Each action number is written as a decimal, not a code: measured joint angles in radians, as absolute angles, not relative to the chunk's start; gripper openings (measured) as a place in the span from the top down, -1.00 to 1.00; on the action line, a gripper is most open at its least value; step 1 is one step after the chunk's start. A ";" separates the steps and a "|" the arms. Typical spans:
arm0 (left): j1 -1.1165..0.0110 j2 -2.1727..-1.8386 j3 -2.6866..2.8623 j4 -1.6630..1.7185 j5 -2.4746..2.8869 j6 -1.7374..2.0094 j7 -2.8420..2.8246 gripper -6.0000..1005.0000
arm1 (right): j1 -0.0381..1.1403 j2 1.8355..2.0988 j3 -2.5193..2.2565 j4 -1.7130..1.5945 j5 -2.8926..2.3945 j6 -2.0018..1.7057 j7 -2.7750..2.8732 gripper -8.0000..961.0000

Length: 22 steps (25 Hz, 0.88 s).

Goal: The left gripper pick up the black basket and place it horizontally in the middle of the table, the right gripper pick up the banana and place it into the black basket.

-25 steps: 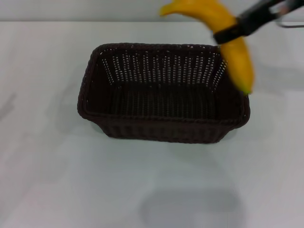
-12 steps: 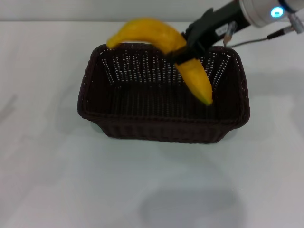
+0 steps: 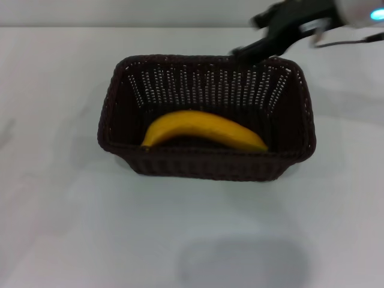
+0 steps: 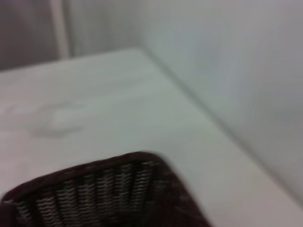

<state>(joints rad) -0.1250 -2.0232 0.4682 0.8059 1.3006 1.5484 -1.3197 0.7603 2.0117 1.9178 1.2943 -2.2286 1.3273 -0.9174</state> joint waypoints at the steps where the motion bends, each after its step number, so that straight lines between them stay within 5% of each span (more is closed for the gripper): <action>1: -0.126 -2.024 0.462 0.800 1.301 1.549 -1.314 -0.77 | 0.735 2.012 1.956 1.303 -2.206 1.317 -0.945 -0.64; 3: -0.128 -2.023 0.446 0.776 1.297 1.549 -1.286 -0.77 | 0.685 2.010 2.037 1.309 -2.152 1.292 -1.008 -0.80; 12: -0.133 -2.011 0.354 0.655 1.303 1.546 -1.212 -0.77 | 0.427 2.006 2.302 1.070 -1.633 1.089 -1.531 -0.81; 22: -0.100 -2.009 0.351 0.596 1.402 1.534 -1.147 -0.77 | 0.405 2.013 2.337 0.538 -1.179 1.092 -2.199 -0.81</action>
<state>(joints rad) -0.1000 -2.0092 0.3514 0.5957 1.4023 1.5345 -1.1473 0.4047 2.0130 2.3368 0.5383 -1.1788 1.0925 -2.1991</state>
